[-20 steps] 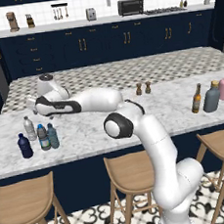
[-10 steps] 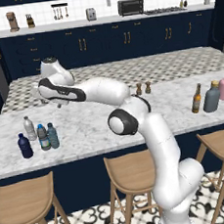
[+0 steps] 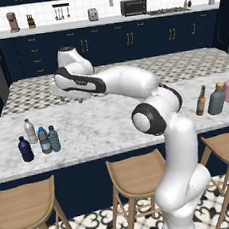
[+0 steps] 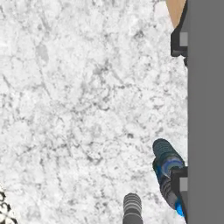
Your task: Move the plastic bottles in the middle to the plastics group, and the glass bottles in the middle to the glass group.
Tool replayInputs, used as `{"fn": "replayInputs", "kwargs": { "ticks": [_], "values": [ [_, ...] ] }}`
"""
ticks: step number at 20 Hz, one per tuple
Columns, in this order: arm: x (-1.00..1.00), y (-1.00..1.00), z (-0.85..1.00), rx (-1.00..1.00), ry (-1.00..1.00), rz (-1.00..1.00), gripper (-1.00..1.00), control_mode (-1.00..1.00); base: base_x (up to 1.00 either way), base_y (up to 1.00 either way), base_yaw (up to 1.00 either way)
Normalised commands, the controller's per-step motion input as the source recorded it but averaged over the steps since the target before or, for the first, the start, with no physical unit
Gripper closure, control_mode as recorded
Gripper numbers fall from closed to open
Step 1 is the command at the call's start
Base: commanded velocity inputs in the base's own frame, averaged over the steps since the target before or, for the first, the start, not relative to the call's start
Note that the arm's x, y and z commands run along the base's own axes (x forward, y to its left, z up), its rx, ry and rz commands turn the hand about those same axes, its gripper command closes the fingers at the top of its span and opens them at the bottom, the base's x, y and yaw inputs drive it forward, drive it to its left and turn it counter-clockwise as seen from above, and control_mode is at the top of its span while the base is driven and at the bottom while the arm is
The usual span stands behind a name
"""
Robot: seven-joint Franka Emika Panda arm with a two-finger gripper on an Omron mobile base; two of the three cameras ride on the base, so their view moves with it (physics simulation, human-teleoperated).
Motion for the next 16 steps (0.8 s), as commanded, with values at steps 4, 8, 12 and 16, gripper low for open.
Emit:
{"fn": "replayInputs", "kwargs": {
  "ticks": [4, 8, 12, 16],
  "values": [
    [-0.92, -0.90, 0.01, 0.00, -0.06, 0.23, -1.00, -1.00, 0.00, 0.00, 0.00],
    [-0.92, -0.71, 0.00, -0.01, -0.02, 0.38, -1.00, -1.00, 0.00, 0.00, 0.00],
    [-0.96, -0.64, 0.00, -0.02, -0.06, 0.43, -1.00, -1.00, 0.00, 0.00, 0.00],
    [-0.93, -0.61, 0.04, 0.00, -0.05, 0.39, -1.00, -1.00, 0.00, 0.00, 0.00]
  ]
}}
